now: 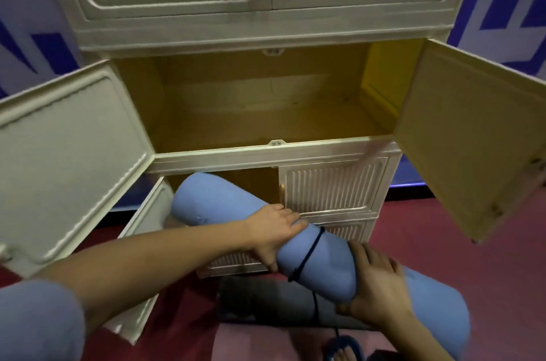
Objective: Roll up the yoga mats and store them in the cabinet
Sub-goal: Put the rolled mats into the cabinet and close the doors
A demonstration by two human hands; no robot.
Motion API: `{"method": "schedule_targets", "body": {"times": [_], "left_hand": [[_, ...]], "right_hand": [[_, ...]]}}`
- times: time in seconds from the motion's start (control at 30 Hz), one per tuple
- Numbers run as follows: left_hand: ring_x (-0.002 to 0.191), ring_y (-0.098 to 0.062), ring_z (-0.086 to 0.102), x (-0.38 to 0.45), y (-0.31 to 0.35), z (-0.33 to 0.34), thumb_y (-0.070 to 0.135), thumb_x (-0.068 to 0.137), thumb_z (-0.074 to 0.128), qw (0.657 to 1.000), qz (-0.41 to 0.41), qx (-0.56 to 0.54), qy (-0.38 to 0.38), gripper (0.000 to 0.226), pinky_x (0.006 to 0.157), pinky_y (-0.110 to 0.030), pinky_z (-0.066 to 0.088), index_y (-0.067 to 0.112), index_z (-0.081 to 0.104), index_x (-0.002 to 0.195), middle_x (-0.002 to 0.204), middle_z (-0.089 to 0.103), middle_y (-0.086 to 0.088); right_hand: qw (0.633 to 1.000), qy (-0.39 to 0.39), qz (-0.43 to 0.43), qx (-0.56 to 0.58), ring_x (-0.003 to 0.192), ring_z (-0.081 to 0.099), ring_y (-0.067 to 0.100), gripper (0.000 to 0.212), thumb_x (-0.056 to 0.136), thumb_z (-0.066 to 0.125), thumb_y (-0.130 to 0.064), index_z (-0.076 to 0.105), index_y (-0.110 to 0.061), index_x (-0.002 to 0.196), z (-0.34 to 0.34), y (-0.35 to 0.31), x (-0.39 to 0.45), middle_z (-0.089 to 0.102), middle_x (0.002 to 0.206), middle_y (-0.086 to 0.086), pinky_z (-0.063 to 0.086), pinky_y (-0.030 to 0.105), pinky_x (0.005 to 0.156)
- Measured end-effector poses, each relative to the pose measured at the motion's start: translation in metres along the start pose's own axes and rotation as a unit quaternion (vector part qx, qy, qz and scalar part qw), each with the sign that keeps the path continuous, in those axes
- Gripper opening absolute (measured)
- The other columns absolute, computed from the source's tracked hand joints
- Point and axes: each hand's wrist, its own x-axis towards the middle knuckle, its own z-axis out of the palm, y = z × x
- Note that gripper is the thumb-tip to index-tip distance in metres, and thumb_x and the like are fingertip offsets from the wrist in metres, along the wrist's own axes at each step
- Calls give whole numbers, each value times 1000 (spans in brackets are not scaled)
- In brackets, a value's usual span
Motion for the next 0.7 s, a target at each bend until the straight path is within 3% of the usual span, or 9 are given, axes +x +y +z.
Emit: {"method": "schedule_targets", "body": {"times": [0.17,0.37,0.53,0.7], "left_hand": [[110,-34,61,-29,27,-34,68,54,83,998,25,26,48,115,98,-42,49,5,43,142,130,60,-17],[108,-32,60,-40,40,-101,71,55,79,985,67,113,114,113,97,-41,47,6,46,141,126,61,-15],[119,-34,56,-49,36,-158,72,56,80,970,78,195,120,121,105,-42,42,6,38,148,138,55,-18],[123,-34,56,-58,14,-192,69,53,88,979,83,160,93,126,105,-43,46,6,39,151,139,55,-16]], "right_hand": [[997,0,34,-68,92,67,27,112,20,66,-72,62,-22,120,-37,-14,-50,67,104,-3,45,42,69],[995,44,77,-51,110,62,28,119,24,70,-72,52,-22,129,-74,-25,-82,63,120,-2,48,46,78],[987,135,75,-34,107,61,27,113,26,73,-70,54,-21,127,-104,-37,-92,63,118,-2,45,44,78],[986,136,75,-61,113,53,20,108,37,66,-77,48,-29,132,-131,-55,-89,57,125,-9,35,40,82]]}}
